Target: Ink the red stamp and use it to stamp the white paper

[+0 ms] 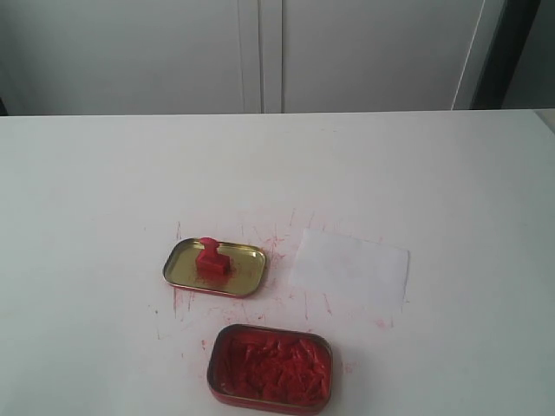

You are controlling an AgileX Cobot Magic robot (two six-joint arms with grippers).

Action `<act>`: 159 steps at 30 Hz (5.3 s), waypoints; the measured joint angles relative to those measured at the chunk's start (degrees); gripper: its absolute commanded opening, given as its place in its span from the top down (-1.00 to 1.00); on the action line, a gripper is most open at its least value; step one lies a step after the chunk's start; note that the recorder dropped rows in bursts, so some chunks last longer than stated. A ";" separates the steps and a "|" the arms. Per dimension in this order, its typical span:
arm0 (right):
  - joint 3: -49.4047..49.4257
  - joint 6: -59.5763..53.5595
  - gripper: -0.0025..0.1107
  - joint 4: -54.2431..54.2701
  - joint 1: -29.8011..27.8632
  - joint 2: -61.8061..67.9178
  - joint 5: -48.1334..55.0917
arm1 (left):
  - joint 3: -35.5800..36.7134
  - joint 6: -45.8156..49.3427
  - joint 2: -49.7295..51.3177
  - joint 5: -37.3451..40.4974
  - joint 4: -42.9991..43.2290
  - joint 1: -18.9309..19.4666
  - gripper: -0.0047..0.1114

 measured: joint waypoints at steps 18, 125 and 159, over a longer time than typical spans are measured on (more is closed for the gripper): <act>-12.62 -1.04 0.96 0.00 0.00 28.80 7.49 | 0.00 0.00 0.00 0.00 0.00 0.00 0.92; -106.06 -22.78 0.96 8.19 41.08 128.65 51.97 | 0.00 0.00 0.00 0.00 0.00 0.00 0.92; -106.19 -34.00 0.28 2.20 42.13 134.87 51.51 | 0.00 0.00 0.00 0.00 0.00 0.00 0.92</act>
